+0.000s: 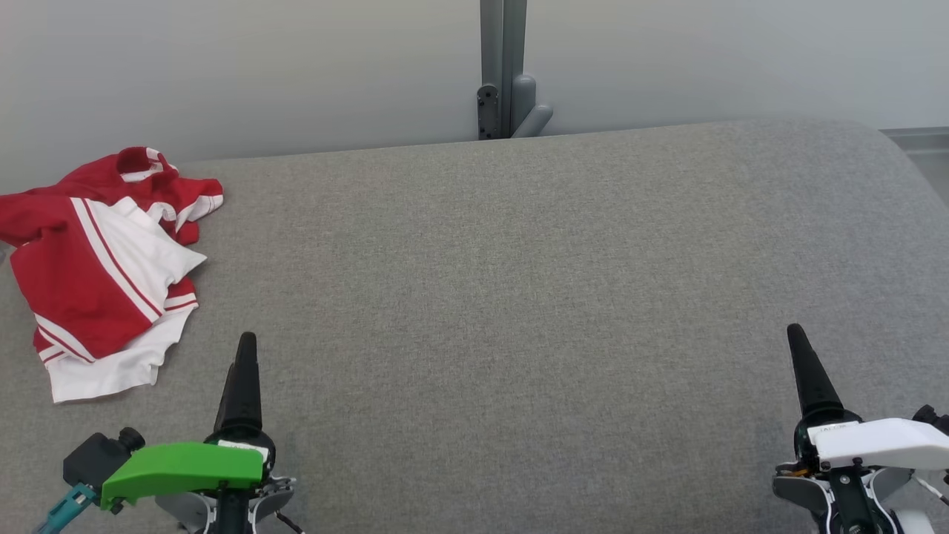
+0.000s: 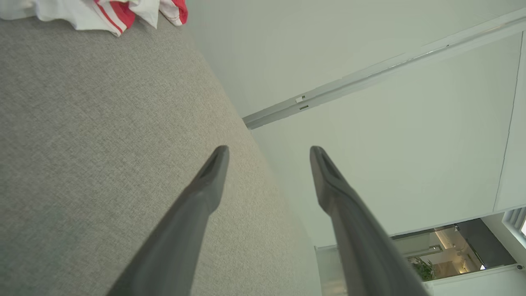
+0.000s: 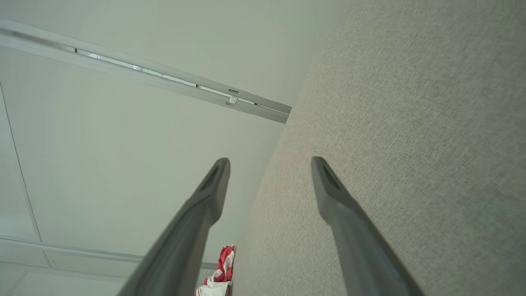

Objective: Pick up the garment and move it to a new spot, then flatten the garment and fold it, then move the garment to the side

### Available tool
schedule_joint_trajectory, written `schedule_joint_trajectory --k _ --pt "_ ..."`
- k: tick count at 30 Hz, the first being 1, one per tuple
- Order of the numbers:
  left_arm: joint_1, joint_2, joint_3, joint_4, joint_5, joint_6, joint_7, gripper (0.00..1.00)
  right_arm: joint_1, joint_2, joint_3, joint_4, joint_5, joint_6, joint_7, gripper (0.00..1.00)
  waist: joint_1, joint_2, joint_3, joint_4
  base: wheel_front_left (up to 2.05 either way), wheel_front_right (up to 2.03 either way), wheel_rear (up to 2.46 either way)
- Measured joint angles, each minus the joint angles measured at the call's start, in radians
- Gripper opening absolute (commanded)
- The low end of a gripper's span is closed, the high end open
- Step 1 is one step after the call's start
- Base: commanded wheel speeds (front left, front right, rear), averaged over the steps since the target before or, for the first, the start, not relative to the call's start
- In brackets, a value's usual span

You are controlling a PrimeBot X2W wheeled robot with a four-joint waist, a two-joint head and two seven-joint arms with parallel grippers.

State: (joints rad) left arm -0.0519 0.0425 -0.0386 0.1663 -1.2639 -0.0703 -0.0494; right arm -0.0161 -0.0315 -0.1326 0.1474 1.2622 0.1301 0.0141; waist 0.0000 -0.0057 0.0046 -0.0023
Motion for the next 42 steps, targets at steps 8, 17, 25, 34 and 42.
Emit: schedule_joint_trajectory --k 8,17,25,34,42 --pt "0.002 0.0 -0.023 -0.038 0.169 0.025 -0.024 1.0 0.0 -0.001 0.025 -0.045 -0.167 0.0 -0.034 1.0 0.0 0.0 0.001 0.0 0.0 0.0 0.0" --pt "0.017 0.001 -0.031 -0.055 0.358 0.047 -0.051 1.0 0.0 -0.004 0.056 -0.077 -0.34 0.0 -0.068 1.0 0.0 0.0 0.001 -0.001 0.0 0.0 0.0" --pt "0.035 0.001 -0.034 -0.064 0.499 0.062 -0.074 1.0 0.0 -0.005 0.077 -0.094 -0.466 0.0 -0.096 1.0 0.0 0.0 0.001 -0.002 0.0 0.0 0.0" --pt "0.046 0.001 -0.039 -0.072 0.638 0.072 -0.094 1.0 0.001 -0.007 0.105 -0.101 -0.59 0.0 -0.124 1.0 0.0 0.0 0.002 -0.003 0.0 0.0 0.0" --pt "0.057 0.002 -0.038 -0.075 0.728 0.086 -0.113 1.0 0.001 -0.009 0.123 -0.1 -0.687 0.0 -0.148 1.0 0.0 0.0 0.003 -0.005 0.0 0.0 0.0"
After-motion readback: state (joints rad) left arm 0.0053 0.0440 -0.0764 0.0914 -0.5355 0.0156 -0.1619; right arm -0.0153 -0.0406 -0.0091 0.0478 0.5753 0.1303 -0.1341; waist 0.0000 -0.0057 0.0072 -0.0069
